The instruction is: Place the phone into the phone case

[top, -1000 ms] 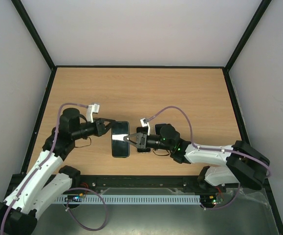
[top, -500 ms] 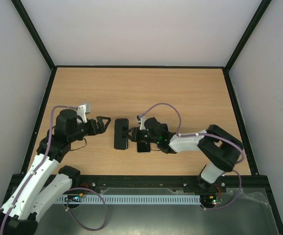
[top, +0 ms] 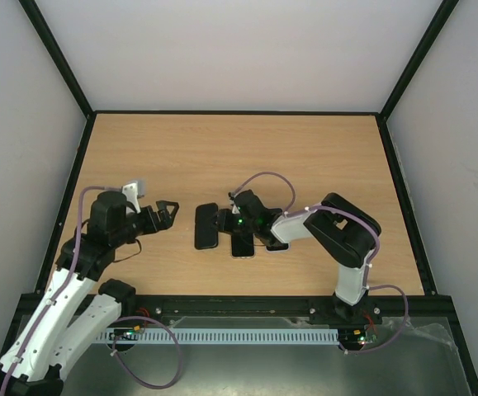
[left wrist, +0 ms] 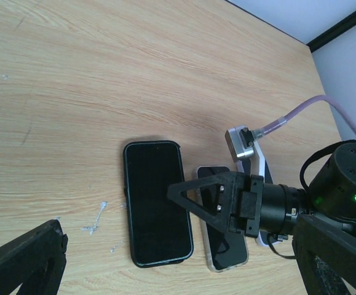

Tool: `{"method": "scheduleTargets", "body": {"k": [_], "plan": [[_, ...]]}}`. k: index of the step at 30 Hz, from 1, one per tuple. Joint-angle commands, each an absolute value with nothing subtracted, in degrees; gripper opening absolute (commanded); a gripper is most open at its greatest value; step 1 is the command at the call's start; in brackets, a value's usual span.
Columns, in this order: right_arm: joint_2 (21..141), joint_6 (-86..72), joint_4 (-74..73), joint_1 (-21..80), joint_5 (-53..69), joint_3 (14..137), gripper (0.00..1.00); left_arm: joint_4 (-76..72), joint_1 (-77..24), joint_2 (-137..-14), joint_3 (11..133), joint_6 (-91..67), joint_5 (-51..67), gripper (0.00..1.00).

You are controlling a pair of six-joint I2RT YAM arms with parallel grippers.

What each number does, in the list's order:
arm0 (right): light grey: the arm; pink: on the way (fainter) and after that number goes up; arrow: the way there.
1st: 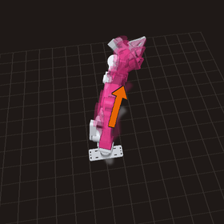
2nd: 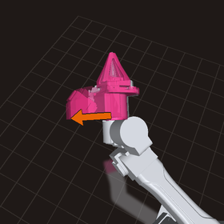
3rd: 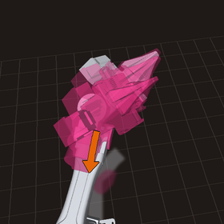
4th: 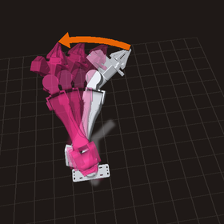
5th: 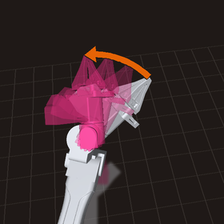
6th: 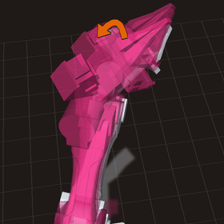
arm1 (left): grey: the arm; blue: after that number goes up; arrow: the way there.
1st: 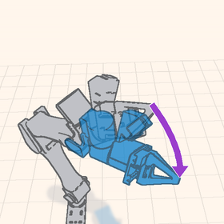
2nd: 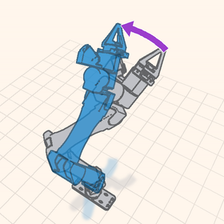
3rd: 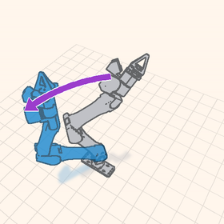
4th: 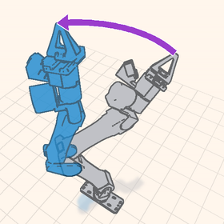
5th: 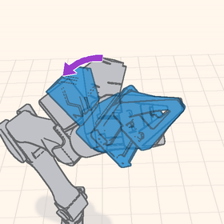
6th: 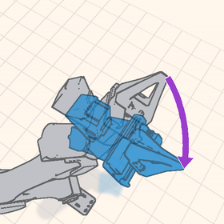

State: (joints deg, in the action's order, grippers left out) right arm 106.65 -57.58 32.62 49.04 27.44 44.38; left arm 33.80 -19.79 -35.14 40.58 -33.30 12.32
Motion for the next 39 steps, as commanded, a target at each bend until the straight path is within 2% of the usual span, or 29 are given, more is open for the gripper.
{"method": "scheduleTargets", "body": {"k": [1, 3, 6, 9, 12, 29, 39], "plan": [[106.5, -57.3, 26.8, 48.3, 25.0, 46.8, 0.46, 36.0, -19.6, -34.9, 42.4, -34.9, 9.7, 0.99], [105.1, -56.5, 24.4, 48.2, 23.8, 47.2, 0.6, 36.1, -19.5, -34.8, 42.5, -35.2, 9.8, 0.99], [102.0, -55.4, 20.7, 48.0, 22.1, 47.6, 0.76, 36.5, -19.6, -34.5, 42.6, -35.7, 9.6, 1.0], [98.0, -53.4, 16.4, 48.0, 20.1, 47.9, 0.84, 36.5, -19.6, -34.0, 42.6, -36.5, 9.0, 0.99], [93.4, -51.7, 11.6, 48.0, 16.9, 47.8, 0.98, 36.5, -19.5, -33.5, 42.5, -37.4, 8.9, 0.99], [54.8, -48.2, -17.2, 48.0, -10.1, 46.6, 0.98, 36.8, -19.5, -31.4, 45.8, -36.4, 9.1, 1.0], [37.1, -46.6, -23.2, 48.0, -13.7, 46.3, 0.97, 36.1, -19.6, -29.0, 49.1, -36.1, 10.5, 0.99]]}}
